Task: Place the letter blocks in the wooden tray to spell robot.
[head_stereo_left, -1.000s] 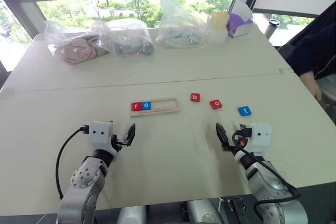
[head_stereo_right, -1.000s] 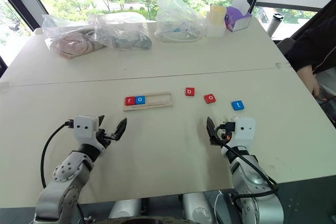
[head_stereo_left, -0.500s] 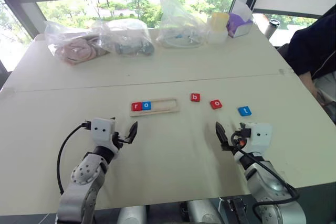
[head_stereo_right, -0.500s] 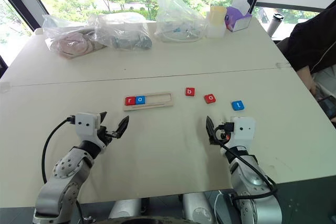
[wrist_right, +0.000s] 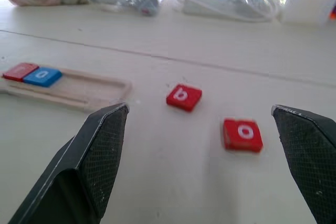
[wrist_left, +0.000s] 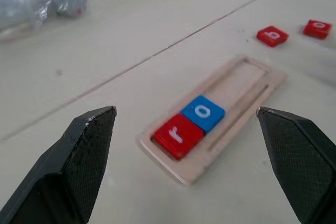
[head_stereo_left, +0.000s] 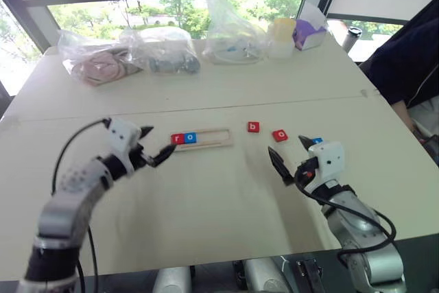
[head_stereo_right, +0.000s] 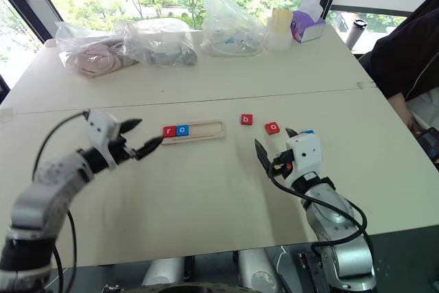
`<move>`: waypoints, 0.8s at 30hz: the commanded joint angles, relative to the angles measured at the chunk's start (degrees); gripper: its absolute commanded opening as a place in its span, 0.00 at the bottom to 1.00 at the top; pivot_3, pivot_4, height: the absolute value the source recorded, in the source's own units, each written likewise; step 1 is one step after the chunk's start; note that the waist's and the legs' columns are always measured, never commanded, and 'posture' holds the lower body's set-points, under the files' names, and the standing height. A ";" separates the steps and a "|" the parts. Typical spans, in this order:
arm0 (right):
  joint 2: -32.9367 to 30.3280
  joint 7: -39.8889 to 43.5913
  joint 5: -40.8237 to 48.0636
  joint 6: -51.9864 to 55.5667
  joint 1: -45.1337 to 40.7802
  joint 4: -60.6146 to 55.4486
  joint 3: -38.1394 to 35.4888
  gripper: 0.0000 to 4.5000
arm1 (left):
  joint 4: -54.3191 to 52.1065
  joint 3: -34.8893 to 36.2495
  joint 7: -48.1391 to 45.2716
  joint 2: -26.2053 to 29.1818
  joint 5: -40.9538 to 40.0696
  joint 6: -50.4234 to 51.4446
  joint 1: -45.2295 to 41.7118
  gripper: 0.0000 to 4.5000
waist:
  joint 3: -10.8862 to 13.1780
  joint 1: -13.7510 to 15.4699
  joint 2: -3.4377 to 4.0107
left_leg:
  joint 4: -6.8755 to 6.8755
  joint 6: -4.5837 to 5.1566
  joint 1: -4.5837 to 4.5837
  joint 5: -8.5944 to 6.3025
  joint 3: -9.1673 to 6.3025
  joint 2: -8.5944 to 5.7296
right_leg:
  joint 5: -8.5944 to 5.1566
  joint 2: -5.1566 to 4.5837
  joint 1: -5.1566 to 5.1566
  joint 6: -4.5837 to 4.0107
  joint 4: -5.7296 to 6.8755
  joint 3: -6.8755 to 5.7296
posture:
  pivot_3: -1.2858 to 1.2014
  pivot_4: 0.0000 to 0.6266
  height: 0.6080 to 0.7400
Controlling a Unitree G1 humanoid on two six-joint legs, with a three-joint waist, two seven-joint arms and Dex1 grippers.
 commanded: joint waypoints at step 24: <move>2.74 -6.00 -4.99 0.54 7.66 -10.98 1.72 0.98 | 81.18 -18.16 -40.40 -5.08 28.59 -45.69 -48.02 1.00 | 0.05 0.02 -0.18 | 0.37 0.24 -0.61 -0.13 -0.09 -0.12 | 0.12 0.00 -0.39 0.26 0.25 0.02 | 0.52 0.24 1.00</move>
